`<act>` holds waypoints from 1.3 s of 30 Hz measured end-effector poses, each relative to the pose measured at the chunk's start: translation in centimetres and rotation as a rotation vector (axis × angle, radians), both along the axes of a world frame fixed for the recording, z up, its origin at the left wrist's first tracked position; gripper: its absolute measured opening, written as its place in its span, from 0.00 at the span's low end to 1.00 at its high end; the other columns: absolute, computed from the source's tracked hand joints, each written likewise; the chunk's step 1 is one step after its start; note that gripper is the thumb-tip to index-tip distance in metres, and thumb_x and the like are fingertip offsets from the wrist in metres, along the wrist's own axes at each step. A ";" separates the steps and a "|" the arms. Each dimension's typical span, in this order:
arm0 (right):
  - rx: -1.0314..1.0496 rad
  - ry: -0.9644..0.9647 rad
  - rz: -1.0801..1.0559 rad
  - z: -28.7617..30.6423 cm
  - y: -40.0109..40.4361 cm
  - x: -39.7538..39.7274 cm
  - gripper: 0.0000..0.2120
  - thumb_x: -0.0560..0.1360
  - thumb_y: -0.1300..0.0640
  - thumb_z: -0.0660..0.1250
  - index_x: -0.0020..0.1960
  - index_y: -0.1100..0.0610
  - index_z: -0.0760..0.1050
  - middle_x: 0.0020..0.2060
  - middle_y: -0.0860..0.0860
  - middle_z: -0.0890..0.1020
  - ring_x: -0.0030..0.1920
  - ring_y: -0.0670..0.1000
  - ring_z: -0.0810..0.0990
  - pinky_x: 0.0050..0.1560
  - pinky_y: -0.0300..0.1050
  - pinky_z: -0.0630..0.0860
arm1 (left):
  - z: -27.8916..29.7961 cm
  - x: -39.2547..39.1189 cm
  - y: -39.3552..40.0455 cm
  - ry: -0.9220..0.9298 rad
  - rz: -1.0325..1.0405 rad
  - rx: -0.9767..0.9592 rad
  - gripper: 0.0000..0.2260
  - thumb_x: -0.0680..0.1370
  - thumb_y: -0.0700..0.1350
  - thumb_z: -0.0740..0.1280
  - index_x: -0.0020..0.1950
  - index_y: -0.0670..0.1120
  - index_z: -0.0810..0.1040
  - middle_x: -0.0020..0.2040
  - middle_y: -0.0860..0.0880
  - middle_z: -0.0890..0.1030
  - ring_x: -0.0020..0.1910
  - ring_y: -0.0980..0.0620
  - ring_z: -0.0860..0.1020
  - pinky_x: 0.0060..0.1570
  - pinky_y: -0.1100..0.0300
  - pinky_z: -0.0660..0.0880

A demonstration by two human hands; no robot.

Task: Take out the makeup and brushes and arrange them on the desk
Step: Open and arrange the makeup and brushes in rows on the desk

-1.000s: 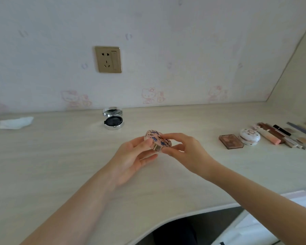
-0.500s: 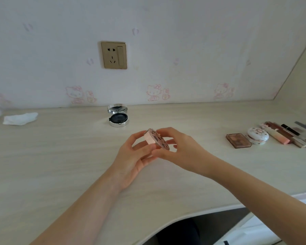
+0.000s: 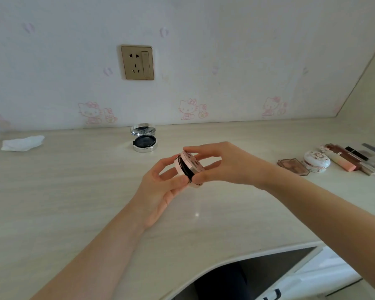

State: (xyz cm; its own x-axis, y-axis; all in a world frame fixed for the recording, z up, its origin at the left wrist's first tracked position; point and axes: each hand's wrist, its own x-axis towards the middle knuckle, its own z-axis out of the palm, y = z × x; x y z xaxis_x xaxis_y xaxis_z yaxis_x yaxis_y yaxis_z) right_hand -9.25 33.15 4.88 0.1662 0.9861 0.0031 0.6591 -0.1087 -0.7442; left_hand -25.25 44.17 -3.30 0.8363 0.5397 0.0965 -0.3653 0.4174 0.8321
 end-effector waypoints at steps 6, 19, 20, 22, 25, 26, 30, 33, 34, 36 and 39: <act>-0.018 0.157 0.049 0.5 -0.5 1.3 0.23 0.71 0.55 0.73 0.65 0.42 0.75 0.58 0.40 0.81 0.62 0.37 0.75 0.65 0.49 0.73 | 0.1 0.1 -0.2 0.055 0.033 0.030 0.26 0.66 0.33 0.75 0.63 0.43 0.75 0.59 0.37 0.80 0.57 0.39 0.79 0.56 0.52 0.77; 0.025 0.063 -0.067 -3.6 0.5 1.3 0.14 0.77 0.59 0.65 0.61 0.48 0.78 0.56 0.41 0.82 0.58 0.38 0.78 0.63 0.38 0.72 | -0.6 0.1 -1.1 0.652 0.479 1.029 0.20 0.59 0.59 0.78 0.42 0.75 0.72 0.44 0.76 0.75 0.50 0.72 0.71 0.46 0.78 0.65; 0.036 0.064 -0.066 -3.9 0.5 1.2 0.14 0.77 0.59 0.65 0.61 0.48 0.78 0.56 0.42 0.82 0.57 0.39 0.78 0.63 0.39 0.73 | -0.8 0.1 -1.1 0.654 0.485 1.056 0.19 0.59 0.58 0.78 0.42 0.73 0.73 0.43 0.75 0.75 0.50 0.70 0.71 0.46 0.78 0.65; 0.056 0.043 -0.067 -4.1 0.5 1.1 0.14 0.78 0.58 0.65 0.61 0.48 0.78 0.55 0.42 0.82 0.57 0.39 0.78 0.61 0.38 0.73 | -1.2 0.2 -0.9 0.666 0.487 1.120 0.19 0.61 0.57 0.78 0.48 0.67 0.77 0.45 0.66 0.78 0.53 0.63 0.71 0.48 0.75 0.65; 0.072 -0.091 -0.047 -4.4 0.6 1.1 0.14 0.79 0.56 0.63 0.62 0.47 0.77 0.54 0.40 0.81 0.56 0.37 0.77 0.58 0.32 0.71 | -1.8 0.3 -0.6 0.711 0.471 1.178 0.24 0.64 0.56 0.78 0.58 0.54 0.81 0.51 0.57 0.81 0.57 0.57 0.71 0.52 0.69 0.65; 0.073 -0.106 -0.042 -4.4 0.6 1.1 0.14 0.79 0.56 0.63 0.62 0.47 0.77 0.54 0.40 0.81 0.56 0.37 0.77 0.57 0.31 0.71 | -1.9 0.3 -0.6 0.708 0.473 1.184 0.24 0.64 0.55 0.78 0.58 0.52 0.81 0.52 0.56 0.81 0.58 0.56 0.71 0.54 0.68 0.65; 0.055 -0.071 -0.039 -4.4 0.8 1.2 0.14 0.78 0.56 0.63 0.61 0.46 0.78 0.52 0.38 0.81 0.55 0.35 0.77 0.56 0.30 0.73 | -1.9 0.4 -0.7 0.674 0.480 1.223 0.23 0.65 0.56 0.77 0.58 0.52 0.82 0.53 0.57 0.82 0.58 0.55 0.72 0.54 0.70 0.64; 0.039 -0.077 -0.037 -4.1 0.9 1.3 0.13 0.78 0.56 0.63 0.59 0.46 0.79 0.51 0.37 0.82 0.55 0.36 0.77 0.58 0.33 0.73 | -1.9 0.3 -0.8 0.666 0.488 1.180 0.21 0.67 0.56 0.76 0.57 0.52 0.82 0.52 0.57 0.81 0.58 0.56 0.71 0.52 0.72 0.63; 0.031 -0.080 -0.038 -3.9 1.0 1.4 0.13 0.78 0.56 0.63 0.60 0.46 0.79 0.52 0.38 0.82 0.55 0.37 0.78 0.59 0.36 0.73 | -2.0 0.3 -0.8 0.667 0.493 1.181 0.20 0.67 0.55 0.76 0.58 0.52 0.82 0.52 0.57 0.81 0.58 0.56 0.71 0.53 0.71 0.63; 0.018 -0.081 -0.032 -3.4 1.2 1.4 0.12 0.78 0.55 0.62 0.59 0.46 0.79 0.53 0.40 0.83 0.56 0.39 0.78 0.61 0.40 0.74 | -2.0 0.3 -0.9 0.670 0.493 1.190 0.20 0.67 0.55 0.75 0.58 0.53 0.81 0.52 0.57 0.81 0.58 0.56 0.72 0.53 0.70 0.63; 0.006 -0.054 -0.028 -2.7 1.7 1.5 0.12 0.79 0.56 0.61 0.60 0.49 0.79 0.53 0.43 0.83 0.56 0.42 0.78 0.62 0.45 0.73 | -1.9 0.3 -0.9 0.659 0.479 1.192 0.19 0.68 0.56 0.74 0.58 0.56 0.81 0.51 0.59 0.81 0.56 0.56 0.71 0.51 0.72 0.63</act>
State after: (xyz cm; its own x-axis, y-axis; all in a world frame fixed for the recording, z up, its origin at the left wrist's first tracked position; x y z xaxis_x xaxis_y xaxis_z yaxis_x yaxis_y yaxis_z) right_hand -7.73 34.88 2.16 0.1934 0.9809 0.0188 0.6950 -0.1235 -0.7083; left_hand -24.96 43.32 -5.21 0.6704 0.6509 0.3561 0.3123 -0.6829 0.6604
